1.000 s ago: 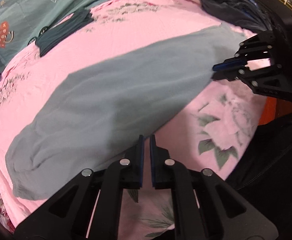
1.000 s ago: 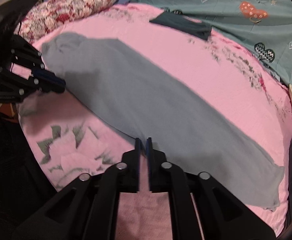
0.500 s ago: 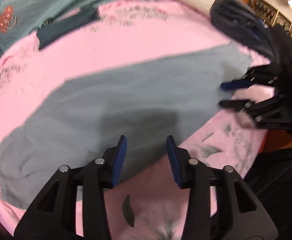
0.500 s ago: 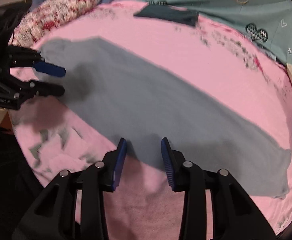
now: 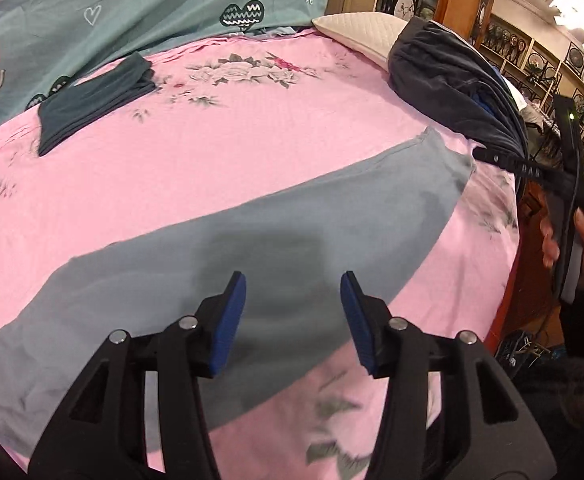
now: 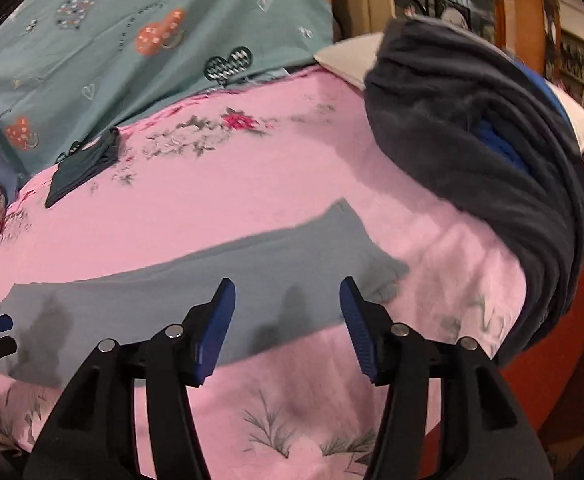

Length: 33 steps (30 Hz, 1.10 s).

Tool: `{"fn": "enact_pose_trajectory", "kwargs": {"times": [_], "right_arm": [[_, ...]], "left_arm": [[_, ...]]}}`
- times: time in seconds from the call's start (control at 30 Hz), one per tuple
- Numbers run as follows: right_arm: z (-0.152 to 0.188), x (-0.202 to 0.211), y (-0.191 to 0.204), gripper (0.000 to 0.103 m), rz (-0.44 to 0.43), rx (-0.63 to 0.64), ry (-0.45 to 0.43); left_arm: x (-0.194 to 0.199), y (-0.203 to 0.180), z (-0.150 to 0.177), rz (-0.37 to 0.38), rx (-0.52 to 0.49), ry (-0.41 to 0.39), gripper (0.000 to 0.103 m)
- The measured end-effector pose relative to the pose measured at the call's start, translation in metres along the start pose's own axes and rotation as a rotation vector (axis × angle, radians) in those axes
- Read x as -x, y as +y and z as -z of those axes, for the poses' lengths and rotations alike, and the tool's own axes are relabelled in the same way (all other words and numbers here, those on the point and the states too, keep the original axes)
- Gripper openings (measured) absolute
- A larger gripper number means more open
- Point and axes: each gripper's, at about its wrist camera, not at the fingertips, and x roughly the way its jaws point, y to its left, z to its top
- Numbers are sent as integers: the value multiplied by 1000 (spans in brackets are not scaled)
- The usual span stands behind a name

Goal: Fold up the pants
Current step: 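Smooth the folded legs with the left tool while the right tool repositions, then grasp the stacked leg cuffs with the right tool and lift them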

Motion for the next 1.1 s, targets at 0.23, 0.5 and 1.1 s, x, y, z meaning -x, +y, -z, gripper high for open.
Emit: {"fn": "enact_pose_trajectory", "kwargs": {"times": [0.23,0.5,1.1], "right_arm": [[20,-29,-11,56,58,-124,18],[23,-36,-15,82,47,-238,-38],[-4,-18,23,1,-51,-65,-81]], "left_arm": [[-42,6,-1,-20,44,72,50],[-52,9,-2,-10,43,79,50],[-38,19,5,-12,68,50,52]]}}
